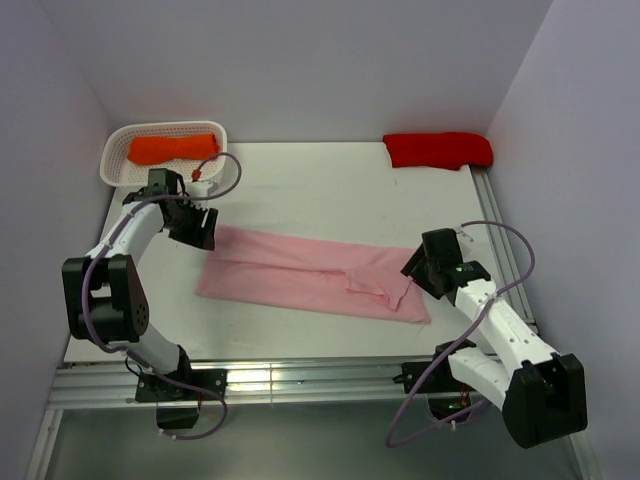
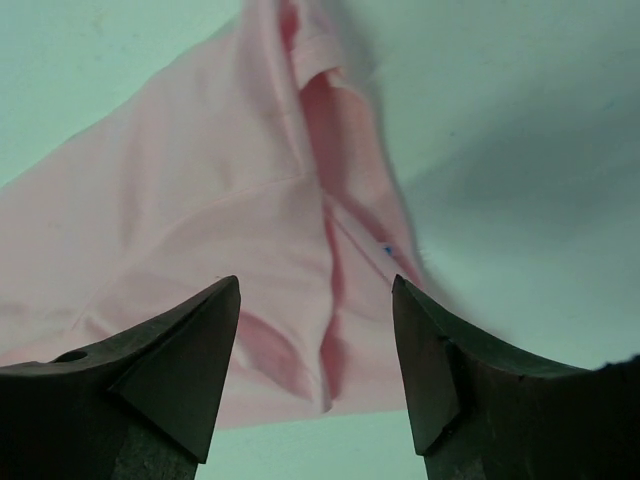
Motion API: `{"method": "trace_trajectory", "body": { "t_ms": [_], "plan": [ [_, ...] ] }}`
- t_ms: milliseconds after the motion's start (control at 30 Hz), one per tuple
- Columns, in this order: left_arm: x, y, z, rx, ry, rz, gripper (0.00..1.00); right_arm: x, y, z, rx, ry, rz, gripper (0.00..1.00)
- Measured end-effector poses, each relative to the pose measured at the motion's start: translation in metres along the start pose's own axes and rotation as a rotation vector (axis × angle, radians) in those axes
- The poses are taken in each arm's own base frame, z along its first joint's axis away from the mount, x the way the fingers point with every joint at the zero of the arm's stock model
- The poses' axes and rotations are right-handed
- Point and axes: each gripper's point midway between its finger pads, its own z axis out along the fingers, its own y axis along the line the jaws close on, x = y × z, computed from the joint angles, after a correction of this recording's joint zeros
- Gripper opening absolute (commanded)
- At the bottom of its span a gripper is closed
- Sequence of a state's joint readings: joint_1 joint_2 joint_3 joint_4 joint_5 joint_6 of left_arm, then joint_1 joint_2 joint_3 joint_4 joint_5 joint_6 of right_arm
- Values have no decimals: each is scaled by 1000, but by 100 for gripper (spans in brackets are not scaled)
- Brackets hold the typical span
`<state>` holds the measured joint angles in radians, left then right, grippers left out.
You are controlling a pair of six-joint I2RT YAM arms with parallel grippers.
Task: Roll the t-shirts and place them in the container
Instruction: Fold the tshirt
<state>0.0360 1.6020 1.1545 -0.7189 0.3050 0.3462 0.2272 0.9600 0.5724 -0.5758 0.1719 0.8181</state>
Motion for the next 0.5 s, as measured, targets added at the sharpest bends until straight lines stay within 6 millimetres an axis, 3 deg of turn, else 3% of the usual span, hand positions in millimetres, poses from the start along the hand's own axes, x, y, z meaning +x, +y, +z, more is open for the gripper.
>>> {"method": "trace_trajectory", "body": {
  "t_ms": [300,500],
  "plan": [
    [-19,-9,-25,22,-59,28,66,8,-21,20,97,87,-23,74],
    [-27,-13,-37,32,-89,41,65,12,-18,29,91,116,-36,63]
  ]
}}
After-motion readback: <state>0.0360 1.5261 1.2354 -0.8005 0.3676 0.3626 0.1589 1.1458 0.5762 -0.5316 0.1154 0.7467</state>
